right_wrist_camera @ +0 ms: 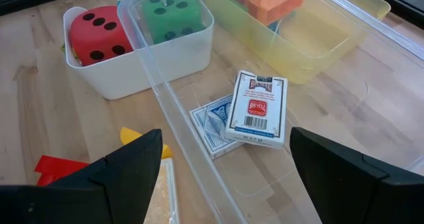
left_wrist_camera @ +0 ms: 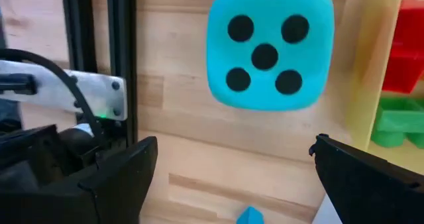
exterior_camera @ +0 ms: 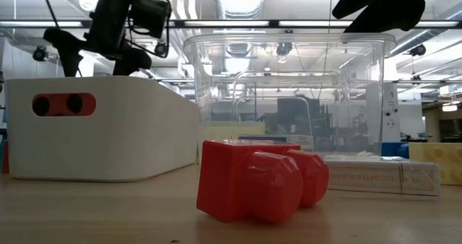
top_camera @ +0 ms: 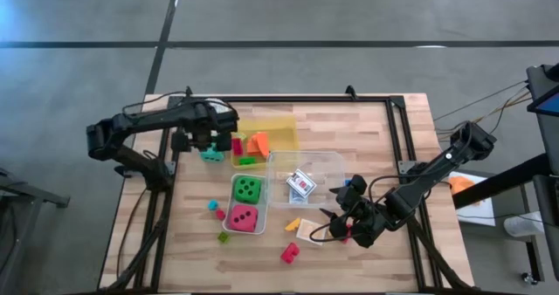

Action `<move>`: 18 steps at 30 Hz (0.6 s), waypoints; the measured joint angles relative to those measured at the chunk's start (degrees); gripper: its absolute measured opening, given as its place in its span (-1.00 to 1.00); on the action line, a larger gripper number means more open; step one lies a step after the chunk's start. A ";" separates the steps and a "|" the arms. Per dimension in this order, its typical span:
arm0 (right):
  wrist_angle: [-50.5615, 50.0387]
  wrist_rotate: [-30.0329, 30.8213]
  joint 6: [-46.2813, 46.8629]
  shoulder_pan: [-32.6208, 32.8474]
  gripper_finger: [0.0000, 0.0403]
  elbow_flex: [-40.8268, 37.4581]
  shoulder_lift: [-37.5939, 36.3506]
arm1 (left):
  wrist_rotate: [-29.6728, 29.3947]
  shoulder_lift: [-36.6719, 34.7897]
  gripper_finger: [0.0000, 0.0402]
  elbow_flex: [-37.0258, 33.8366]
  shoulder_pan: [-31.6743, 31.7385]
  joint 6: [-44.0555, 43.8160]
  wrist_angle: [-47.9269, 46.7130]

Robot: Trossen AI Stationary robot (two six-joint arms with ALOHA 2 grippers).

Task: Pick & Place Toys
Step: Put the blue dice into the white bin

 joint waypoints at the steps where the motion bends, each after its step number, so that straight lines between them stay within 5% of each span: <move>1: -0.01 0.00 0.00 -0.02 0.61 0.00 0.00 | 0.11 -1.11 0.94 -0.91 0.59 0.40 0.86; 7: 0.00 0.00 0.00 -0.01 0.61 0.00 0.00 | 4.36 -7.25 0.94 -5.86 3.48 -2.96 4.72; 18: 0.01 0.02 0.00 -0.02 0.61 0.00 0.00 | 2.49 -10.24 0.94 -11.53 4.11 -0.82 13.61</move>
